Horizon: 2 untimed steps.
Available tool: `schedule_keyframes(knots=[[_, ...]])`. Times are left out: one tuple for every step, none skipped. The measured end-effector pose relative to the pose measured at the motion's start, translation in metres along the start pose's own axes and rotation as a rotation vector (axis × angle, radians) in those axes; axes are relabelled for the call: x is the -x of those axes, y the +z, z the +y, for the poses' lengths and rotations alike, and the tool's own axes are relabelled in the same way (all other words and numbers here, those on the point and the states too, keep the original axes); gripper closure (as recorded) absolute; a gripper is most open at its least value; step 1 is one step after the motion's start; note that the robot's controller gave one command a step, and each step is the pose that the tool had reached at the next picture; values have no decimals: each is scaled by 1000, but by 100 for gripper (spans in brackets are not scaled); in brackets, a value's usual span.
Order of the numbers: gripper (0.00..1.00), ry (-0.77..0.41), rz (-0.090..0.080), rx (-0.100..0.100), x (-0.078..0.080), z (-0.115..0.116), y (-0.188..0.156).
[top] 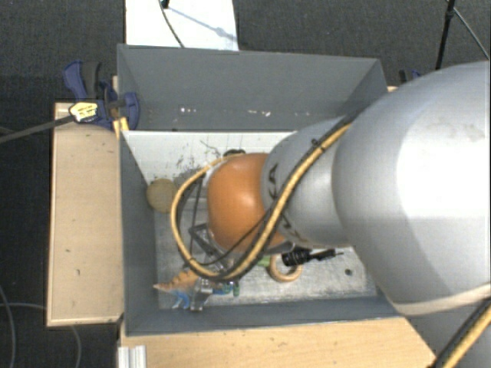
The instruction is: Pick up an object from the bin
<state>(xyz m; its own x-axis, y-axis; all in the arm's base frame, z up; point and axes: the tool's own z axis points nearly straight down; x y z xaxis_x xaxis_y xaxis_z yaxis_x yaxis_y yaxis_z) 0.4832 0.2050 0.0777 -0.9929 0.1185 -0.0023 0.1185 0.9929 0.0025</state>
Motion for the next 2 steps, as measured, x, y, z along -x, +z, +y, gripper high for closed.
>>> schedule_keyframes(knots=[[100, 448, 1, -1, -11, 28, 8], [100, 449, 1, -2, -10, 28, 8]])
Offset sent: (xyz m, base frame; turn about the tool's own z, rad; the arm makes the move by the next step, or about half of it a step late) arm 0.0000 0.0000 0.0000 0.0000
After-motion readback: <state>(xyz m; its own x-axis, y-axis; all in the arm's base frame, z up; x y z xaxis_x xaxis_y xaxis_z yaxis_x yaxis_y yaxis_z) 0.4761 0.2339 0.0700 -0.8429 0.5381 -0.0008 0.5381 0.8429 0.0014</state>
